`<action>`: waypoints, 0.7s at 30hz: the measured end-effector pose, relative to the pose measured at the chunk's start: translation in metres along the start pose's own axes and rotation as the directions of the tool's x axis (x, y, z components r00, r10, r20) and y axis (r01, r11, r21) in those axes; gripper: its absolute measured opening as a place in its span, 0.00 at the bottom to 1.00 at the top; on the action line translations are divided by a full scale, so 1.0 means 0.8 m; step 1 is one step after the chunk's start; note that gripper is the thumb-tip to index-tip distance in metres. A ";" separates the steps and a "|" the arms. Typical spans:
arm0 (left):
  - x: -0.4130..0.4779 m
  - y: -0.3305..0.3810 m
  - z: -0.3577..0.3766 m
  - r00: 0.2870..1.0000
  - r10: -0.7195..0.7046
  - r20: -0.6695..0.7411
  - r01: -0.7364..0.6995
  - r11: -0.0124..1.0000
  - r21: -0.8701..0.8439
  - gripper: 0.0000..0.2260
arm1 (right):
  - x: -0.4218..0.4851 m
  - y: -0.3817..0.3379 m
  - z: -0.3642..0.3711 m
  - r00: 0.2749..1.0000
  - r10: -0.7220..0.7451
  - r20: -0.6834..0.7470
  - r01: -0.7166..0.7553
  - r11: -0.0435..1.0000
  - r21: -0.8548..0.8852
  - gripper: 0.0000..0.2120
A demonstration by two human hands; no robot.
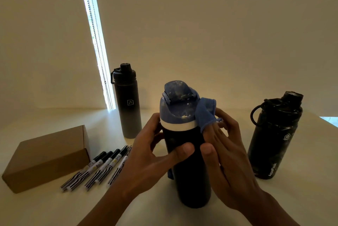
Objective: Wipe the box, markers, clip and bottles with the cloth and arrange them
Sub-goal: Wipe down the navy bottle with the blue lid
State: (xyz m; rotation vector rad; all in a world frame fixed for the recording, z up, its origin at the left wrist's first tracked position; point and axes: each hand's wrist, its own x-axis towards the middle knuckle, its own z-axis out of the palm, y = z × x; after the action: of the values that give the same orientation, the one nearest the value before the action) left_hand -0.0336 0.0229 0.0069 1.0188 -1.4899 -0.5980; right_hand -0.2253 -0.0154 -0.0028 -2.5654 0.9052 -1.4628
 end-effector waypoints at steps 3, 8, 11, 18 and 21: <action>0.000 0.003 0.001 0.999 0.030 -0.018 -0.030 0.999 -0.039 0.31 | 0.000 -0.006 -0.003 0.999 0.046 -0.001 -0.046 0.997 0.056 0.23; 0.007 -0.004 -0.012 0.995 0.055 -0.088 -0.050 0.997 0.057 0.32 | -0.002 -0.013 0.004 0.997 -0.057 0.048 0.056 0.998 0.030 0.20; 0.012 -0.011 -0.021 0.992 0.030 -0.122 -0.011 0.988 0.154 0.37 | 0.000 -0.006 0.007 0.996 0.068 0.062 -0.074 0.993 0.091 0.18; 0.020 -0.013 -0.035 0.994 -0.104 -0.041 0.109 0.977 0.183 0.40 | -0.001 -0.011 0.012 0.984 0.120 0.131 -0.139 0.979 0.149 0.19; 0.022 -0.004 -0.061 0.983 -0.148 0.109 0.131 0.980 0.151 0.33 | 0.000 -0.015 0.014 0.990 0.059 0.132 -0.075 0.990 0.119 0.20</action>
State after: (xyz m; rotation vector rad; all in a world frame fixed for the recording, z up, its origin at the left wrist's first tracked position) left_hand 0.0154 0.0150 0.0227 1.2253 -1.5931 -0.6689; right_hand -0.2108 -0.0079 -0.0048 -2.4809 0.8464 -1.2776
